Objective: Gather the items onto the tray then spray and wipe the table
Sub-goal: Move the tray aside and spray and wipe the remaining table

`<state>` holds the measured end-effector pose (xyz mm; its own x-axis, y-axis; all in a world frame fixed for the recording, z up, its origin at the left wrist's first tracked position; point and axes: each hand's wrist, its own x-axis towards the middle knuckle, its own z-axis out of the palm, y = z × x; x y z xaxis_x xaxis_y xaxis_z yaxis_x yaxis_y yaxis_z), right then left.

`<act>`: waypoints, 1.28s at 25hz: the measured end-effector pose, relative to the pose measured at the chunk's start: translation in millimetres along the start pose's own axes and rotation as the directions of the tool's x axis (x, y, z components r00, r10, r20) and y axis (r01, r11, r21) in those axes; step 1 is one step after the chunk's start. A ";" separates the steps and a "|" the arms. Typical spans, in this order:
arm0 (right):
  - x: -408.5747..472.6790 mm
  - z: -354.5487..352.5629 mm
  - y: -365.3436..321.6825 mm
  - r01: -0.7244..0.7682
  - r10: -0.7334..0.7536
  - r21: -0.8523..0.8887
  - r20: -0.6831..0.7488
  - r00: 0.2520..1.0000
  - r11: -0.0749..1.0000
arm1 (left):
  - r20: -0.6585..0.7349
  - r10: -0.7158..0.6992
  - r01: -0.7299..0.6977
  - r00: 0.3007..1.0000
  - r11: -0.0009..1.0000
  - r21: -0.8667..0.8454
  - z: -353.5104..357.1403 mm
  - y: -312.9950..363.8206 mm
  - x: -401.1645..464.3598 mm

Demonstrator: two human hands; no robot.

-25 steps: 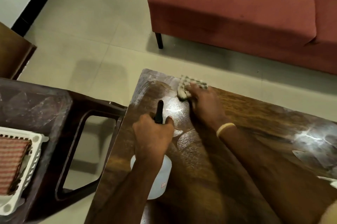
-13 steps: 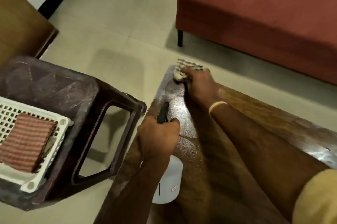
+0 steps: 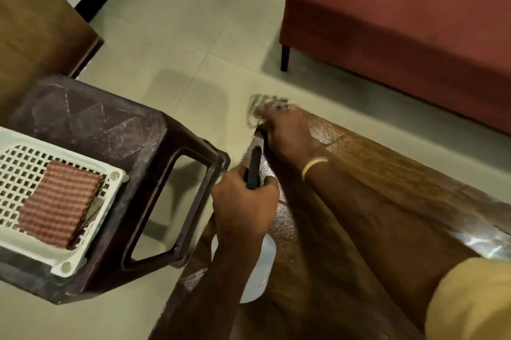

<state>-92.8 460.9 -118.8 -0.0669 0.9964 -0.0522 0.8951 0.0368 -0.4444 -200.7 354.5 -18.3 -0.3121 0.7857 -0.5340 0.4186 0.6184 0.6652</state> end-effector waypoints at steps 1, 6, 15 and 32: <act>-24.9 4.3 -6.9 0.090 -0.090 -0.001 0.051 0.995 0.996 | -0.012 -0.006 0.006 1.000 1.000 -0.004 -0.4 1.2 -2.0; -10.0 -14.6 8.0 0.122 -0.123 0.013 0.078 0.989 0.992 | -0.017 0.041 -0.041 0.999 0.998 0.037 -0.6 0.2 -10.1; -94.3 -1.9 -16.5 0.345 -0.367 0.132 0.234 0.900 0.929 | -0.018 0.028 -0.026 0.999 0.996 0.083 -7.9 -14.8 -27.8; -63.0 -33.1 82.6 -0.241 0.228 -0.105 -0.115 0.967 0.965 | 0.060 0.173 -0.180 0.983 0.974 0.139 26.8 4.4 -69.7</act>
<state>-0.1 403.7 -122.6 0.1904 0.9805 -0.0494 0.9262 -0.1961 -0.3221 -154.3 302.0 7.9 -0.1834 0.8786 -0.4409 0.5825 0.4584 0.6712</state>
